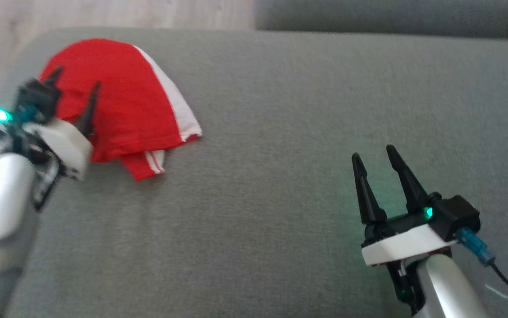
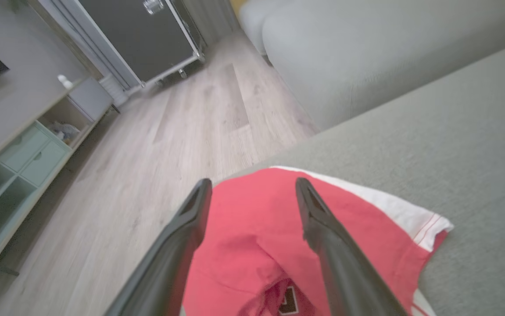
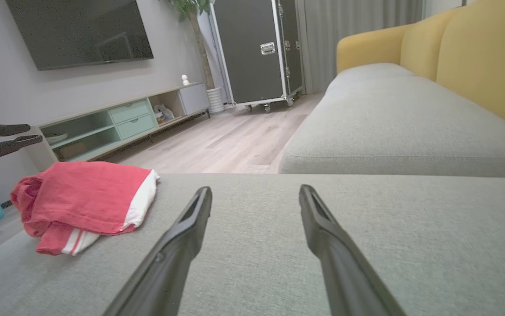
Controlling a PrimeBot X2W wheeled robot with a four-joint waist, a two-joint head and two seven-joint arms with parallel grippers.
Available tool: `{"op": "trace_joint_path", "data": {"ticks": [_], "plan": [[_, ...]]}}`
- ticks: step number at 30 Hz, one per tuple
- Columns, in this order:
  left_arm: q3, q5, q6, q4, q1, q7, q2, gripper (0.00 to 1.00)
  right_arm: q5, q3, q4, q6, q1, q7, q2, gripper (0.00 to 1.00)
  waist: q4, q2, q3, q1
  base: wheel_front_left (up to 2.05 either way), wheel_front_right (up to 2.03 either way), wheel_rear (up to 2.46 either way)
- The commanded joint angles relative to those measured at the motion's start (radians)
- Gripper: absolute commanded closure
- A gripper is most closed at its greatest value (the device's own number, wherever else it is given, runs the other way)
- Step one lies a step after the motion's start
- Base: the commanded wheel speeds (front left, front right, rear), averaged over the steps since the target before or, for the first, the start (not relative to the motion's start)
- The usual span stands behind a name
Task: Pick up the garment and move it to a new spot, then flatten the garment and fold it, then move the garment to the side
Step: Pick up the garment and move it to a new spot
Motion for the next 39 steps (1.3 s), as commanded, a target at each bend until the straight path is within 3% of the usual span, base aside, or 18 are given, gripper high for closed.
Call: {"op": "trace_joint_path", "data": {"ticks": [1,9,19,20,21,22,30,39], "plan": [[-0.002,-0.043,0.002,0.004,-0.075,0.034,0.085,0.0,-0.003,0.02,-0.039,0.004,-0.041,-0.012,-0.004,0.0,-0.055,0.0,0.061,-0.0004,0.0,0.0,0.0],[-0.184,-0.2,0.002,0.142,-0.216,0.154,0.211,0.0,-0.003,0.013,-0.05,0.004,-0.076,-0.012,-0.004,0.0,-0.112,0.0,0.124,-0.0004,0.0,0.0,0.0],[-0.274,-0.296,0.002,0.256,-0.255,0.154,0.229,0.0,-0.006,0.002,-0.051,0.004,-0.088,-0.012,-0.004,0.0,-0.138,0.0,0.145,-0.0004,0.0,0.0,0.0],[-0.282,-0.305,0.002,0.265,-0.257,0.152,0.228,0.08,-0.007,0.001,-0.051,0.004,-0.089,-0.012,-0.004,0.0,-0.139,0.0,0.144,-0.0004,0.0,0.0,0.0],[-0.289,-0.312,0.002,0.274,-0.259,0.149,0.227,0.71,-0.007,-0.001,-0.05,0.004,-0.09,-0.012,-0.004,0.0,-0.141,0.0,0.144,-0.0004,0.0,0.0,0.0],[-0.295,-0.319,0.002,0.281,-0.262,0.141,0.227,1.0,-0.008,-0.003,-0.049,0.004,-0.091,-0.012,-0.004,0.0,-0.142,0.0,0.144,-0.0004,0.0,0.0,0.0],[-0.284,-0.333,0.004,0.338,-0.318,-0.006,0.215,1.0,-0.008,-0.002,-0.038,0.004,-0.078,-0.012,-0.004,0.0,-0.134,0.0,0.099,-0.0004,0.0,0.0,0.0],[-0.24,-0.331,0.036,0.287,-0.391,-0.23,0.205,1.0,0.006,0.0,-0.024,0.004,-0.05,-0.012,-0.004,0.0,-0.111,0.0,0.009,-0.0004,0.0,0.0,0.0]]}}
